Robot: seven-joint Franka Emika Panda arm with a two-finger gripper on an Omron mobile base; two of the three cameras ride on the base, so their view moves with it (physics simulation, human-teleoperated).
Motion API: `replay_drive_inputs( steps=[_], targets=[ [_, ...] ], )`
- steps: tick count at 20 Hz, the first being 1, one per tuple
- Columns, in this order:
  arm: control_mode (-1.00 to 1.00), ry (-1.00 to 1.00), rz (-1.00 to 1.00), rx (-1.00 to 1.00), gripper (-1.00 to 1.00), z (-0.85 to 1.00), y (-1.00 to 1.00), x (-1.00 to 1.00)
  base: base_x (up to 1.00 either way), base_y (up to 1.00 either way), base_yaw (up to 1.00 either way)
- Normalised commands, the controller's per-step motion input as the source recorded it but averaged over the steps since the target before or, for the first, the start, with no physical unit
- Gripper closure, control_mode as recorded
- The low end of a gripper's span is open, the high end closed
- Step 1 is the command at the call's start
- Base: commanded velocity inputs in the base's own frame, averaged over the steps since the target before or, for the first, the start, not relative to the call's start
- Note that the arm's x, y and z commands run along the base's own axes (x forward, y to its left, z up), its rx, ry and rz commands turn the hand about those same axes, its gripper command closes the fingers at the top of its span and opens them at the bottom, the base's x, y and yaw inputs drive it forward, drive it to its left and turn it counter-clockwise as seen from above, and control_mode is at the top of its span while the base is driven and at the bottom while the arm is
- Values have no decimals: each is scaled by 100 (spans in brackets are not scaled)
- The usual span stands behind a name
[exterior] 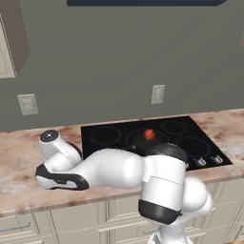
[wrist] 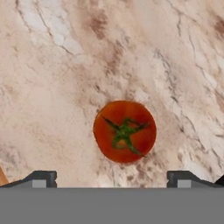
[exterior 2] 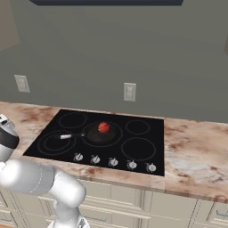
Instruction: Place the pan on the center burner on the stove. Then place the tomato and the onion in the pan and turn on the center burner.
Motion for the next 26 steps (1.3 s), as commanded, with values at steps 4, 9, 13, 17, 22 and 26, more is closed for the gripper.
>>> replay_drive_inputs(
  steps=[4, 9, 13, 17, 22, 26],
  targets=[
    [-100, 0, 2, 0, -100, -6, 1, 0, 0, 0, 0],
    [-100, 0, 2, 0, -100, -7, 0, 0, 0, 0, 0],
    [-100, 0, 2, 0, -100, -5, 0, 0, 0, 0, 0],
    [-100, 0, 1, 0, -100, -2, 0, 3, 0, 0, 0],
    [-100, 0, 1, 0, -100, -3, 0, 7, 0, 0, 0],
    [-100, 0, 1, 0, -100, -4, 0, 10, 0, 0, 0]
  ],
)
